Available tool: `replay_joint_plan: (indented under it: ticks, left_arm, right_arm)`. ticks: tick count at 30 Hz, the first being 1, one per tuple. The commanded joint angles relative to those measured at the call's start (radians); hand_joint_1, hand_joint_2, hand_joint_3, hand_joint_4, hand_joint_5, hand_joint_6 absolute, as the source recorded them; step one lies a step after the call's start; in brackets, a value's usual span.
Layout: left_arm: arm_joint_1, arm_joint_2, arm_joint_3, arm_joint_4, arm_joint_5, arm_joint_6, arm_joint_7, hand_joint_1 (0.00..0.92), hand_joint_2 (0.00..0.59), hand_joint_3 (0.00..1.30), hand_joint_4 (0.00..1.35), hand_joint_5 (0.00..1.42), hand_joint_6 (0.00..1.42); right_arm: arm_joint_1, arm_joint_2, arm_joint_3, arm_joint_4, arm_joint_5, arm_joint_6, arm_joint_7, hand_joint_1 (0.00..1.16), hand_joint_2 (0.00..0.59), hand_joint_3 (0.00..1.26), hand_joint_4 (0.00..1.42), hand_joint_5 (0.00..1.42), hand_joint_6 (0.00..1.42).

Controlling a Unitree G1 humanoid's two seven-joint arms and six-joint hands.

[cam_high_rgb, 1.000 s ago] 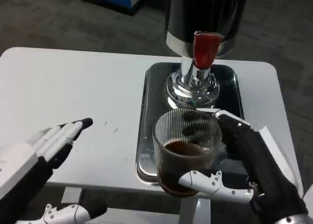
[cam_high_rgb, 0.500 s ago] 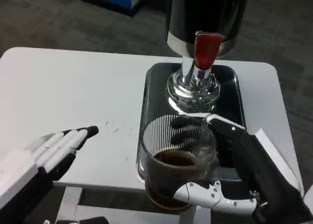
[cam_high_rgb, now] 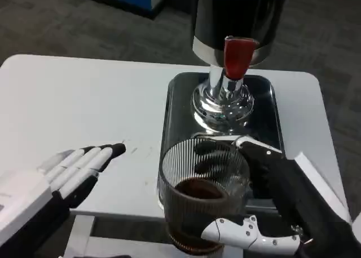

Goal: Grasp the cup under the faucet to collect the drink, then remove the cup.

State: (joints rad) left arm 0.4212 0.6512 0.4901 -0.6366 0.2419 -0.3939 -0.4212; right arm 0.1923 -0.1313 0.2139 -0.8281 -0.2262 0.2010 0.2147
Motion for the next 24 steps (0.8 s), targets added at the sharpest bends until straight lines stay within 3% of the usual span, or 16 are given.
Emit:
replay_joint_plan:
  ticks: [1, 10, 24]
  left_arm:
    - [0.007, 0.008, 0.003, -0.032, -0.003, -0.008, -0.028, 0.0, 0.099, 0.0, 0.0, 0.0, 0.0]
    - [-0.004, 0.02, -0.012, -0.059, 0.014, -0.019, -0.065, 0.0, 0.101, 0.0, 0.0, 0.0, 0.0]
    - [-0.018, 0.001, -0.031, -0.078, 0.004, 0.005, -0.081, 0.0, 0.103, 0.0, 0.0, 0.0, 0.0]
  right_arm:
    - [0.012, 0.002, 0.01, -0.051, 0.029, 0.001, 0.002, 0.89, 0.145, 0.72, 0.78, 0.99, 1.12]
    - [0.036, -0.007, 0.005, -0.081, 0.036, 0.017, 0.005, 0.89, 0.145, 0.73, 0.78, 0.99, 1.12]
    - [0.034, -0.027, -0.005, -0.091, 0.049, 0.023, 0.008, 0.88, 0.15, 0.73, 0.79, 0.99, 1.14]
